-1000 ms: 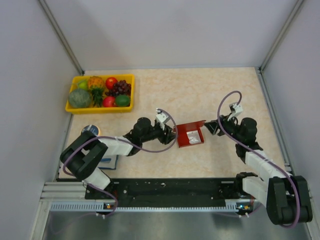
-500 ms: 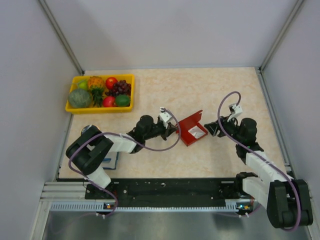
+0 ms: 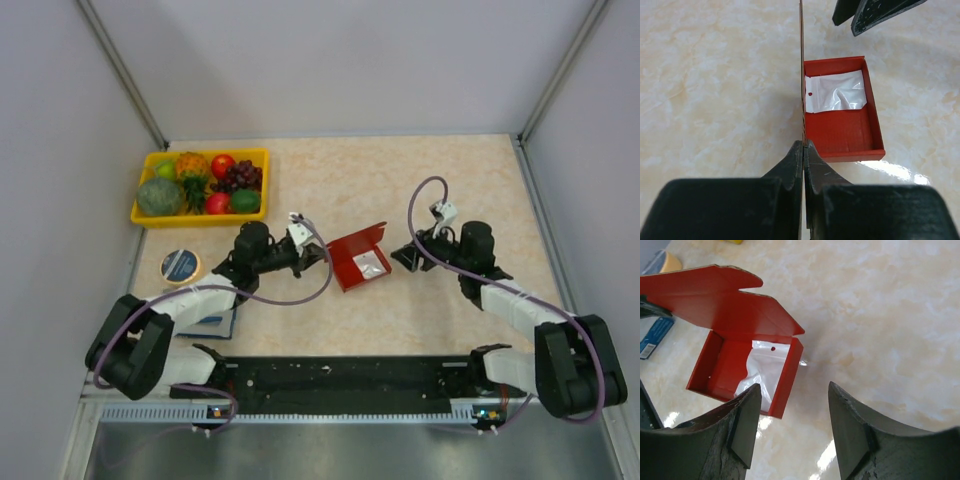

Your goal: Fold the paper box

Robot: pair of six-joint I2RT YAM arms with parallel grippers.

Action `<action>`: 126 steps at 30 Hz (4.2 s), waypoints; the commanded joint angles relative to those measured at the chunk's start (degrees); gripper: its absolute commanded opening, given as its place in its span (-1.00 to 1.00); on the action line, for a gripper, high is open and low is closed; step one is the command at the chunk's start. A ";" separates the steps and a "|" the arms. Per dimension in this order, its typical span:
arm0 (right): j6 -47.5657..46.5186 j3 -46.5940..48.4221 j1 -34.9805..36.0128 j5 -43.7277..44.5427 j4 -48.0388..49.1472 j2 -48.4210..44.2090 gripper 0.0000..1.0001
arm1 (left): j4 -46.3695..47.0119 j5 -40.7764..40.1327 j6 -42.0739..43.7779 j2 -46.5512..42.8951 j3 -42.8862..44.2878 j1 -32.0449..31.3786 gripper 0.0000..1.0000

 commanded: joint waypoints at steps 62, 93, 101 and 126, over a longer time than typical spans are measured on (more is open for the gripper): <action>-1.32 -5.63 30.35 51.48 26.02 -1.18 -1.00 | 15.46 -46.01 -15.39 -2.06 -3.40 -7.67 -1.00; -18.90 0.09 52.70 103.27 71.28 37.76 -1.00 | 51.56 -76.97 -25.84 20.00 -12.70 -21.67 -1.00; -13.20 -0.08 54.72 102.05 67.87 37.79 -1.00 | 59.40 -79.69 -29.18 26.16 -14.73 -22.63 -1.00; 48.81 18.18 55.07 88.50 -26.76 18.79 -1.00 | 66.26 -97.45 -21.62 25.28 -12.97 -33.27 -1.00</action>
